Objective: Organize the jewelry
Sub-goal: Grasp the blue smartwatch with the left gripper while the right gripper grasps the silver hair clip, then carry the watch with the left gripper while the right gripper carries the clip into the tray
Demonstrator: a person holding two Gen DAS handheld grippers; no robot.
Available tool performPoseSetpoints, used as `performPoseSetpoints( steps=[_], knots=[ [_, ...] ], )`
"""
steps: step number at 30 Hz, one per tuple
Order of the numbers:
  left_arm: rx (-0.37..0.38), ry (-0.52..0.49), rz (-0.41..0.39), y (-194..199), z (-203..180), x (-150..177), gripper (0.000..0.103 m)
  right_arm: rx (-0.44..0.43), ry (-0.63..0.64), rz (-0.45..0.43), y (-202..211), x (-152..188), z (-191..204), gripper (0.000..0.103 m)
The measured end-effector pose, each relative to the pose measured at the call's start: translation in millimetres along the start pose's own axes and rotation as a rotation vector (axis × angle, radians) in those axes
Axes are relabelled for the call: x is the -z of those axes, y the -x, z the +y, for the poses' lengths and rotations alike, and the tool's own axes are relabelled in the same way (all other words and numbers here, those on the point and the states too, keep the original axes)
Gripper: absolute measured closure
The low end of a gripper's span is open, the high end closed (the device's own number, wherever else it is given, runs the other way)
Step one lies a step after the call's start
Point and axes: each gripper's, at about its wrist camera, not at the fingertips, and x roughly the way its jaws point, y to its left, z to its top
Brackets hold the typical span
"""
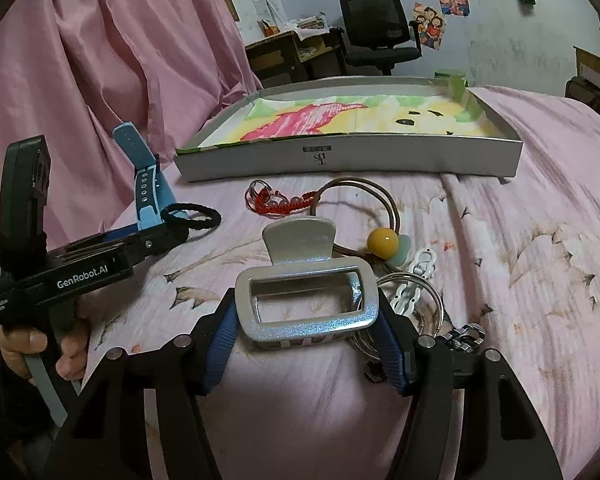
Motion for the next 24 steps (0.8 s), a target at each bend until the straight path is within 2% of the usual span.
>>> performPoseSetpoints(
  steps=[6, 12, 19, 24],
  knots=[
    [0.023, -0.021, -0.066, 33.3, -9.3, 29.7, 0.051, -0.009, 0.023, -0.049, 13.4, 6.8, 7.1, 0.046],
    [0.039, -0.045, -0.169, 55.9, -20.0, 41.2, 0.051, -0.012, 0.051, -0.158, 41.3, 15.8, 19.5, 0.046],
    [0.000, -0.038, -0.351, 77.2, -22.3, 15.7, 0.051, -0.009, 0.078, -0.279, 64.8, 8.5, 25.7, 0.046],
    [-0.041, -0.034, -0.447, 79.4, -22.4, -16.0, 0.051, 0.008, 0.086, -0.360, 71.2, -17.9, 26.7, 0.046]
  ],
)
